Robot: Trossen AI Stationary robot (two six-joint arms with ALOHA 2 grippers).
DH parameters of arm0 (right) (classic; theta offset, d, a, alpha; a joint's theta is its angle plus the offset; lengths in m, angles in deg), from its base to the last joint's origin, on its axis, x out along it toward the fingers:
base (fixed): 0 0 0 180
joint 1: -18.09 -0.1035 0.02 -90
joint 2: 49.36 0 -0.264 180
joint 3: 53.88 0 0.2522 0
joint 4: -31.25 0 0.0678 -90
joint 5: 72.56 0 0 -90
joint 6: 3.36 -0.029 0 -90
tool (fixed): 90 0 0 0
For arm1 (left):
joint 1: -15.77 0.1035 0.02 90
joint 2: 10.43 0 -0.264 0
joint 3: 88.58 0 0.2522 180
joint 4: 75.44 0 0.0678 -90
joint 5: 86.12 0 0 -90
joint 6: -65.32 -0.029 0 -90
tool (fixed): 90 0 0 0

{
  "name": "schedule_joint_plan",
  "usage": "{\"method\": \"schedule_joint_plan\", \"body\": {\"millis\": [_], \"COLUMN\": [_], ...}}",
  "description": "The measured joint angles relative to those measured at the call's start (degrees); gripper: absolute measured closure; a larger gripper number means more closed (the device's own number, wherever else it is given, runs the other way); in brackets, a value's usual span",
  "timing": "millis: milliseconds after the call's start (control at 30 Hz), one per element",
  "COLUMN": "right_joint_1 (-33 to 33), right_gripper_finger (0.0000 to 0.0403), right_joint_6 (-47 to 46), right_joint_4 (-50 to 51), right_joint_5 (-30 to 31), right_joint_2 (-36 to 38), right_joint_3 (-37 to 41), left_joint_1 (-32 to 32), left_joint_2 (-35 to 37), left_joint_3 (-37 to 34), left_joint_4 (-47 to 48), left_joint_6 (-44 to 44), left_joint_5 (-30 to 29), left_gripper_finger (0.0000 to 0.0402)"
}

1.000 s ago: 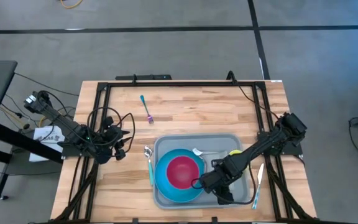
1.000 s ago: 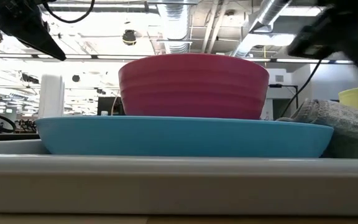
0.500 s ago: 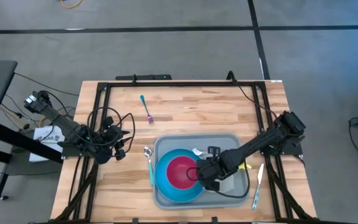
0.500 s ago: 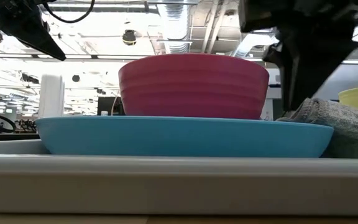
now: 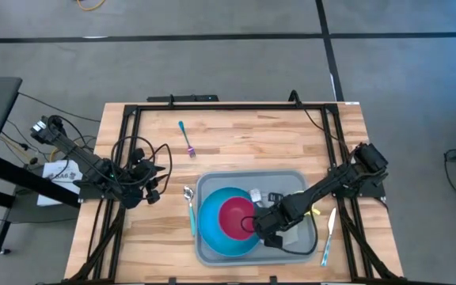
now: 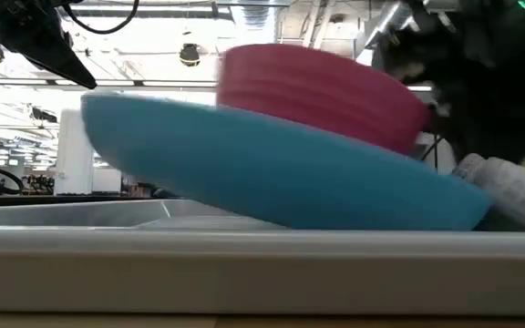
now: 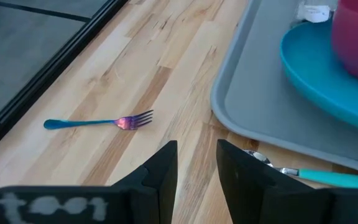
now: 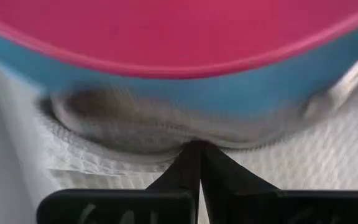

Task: Set up tray
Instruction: Put the gray table napkin to the right of the blue plate on the gray tray

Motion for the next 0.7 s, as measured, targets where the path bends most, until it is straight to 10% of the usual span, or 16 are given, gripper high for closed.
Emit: {"method": "schedule_joint_plan", "body": {"millis": [700], "right_joint_1": [-5.2], "right_gripper_finger": [0.0402], "right_joint_6": [-1.3], "right_joint_4": [-0.9], "right_joint_5": [-8.6], "right_joint_2": [-1.4], "right_joint_3": [2.1], "left_joint_1": [0.0], "left_joint_2": [0.0], "left_joint_3": [0.0], "left_joint_4": [0.0], "left_joint_6": [0.5], "left_joint_5": [-0.6], "left_gripper_finger": [0.0299]}}
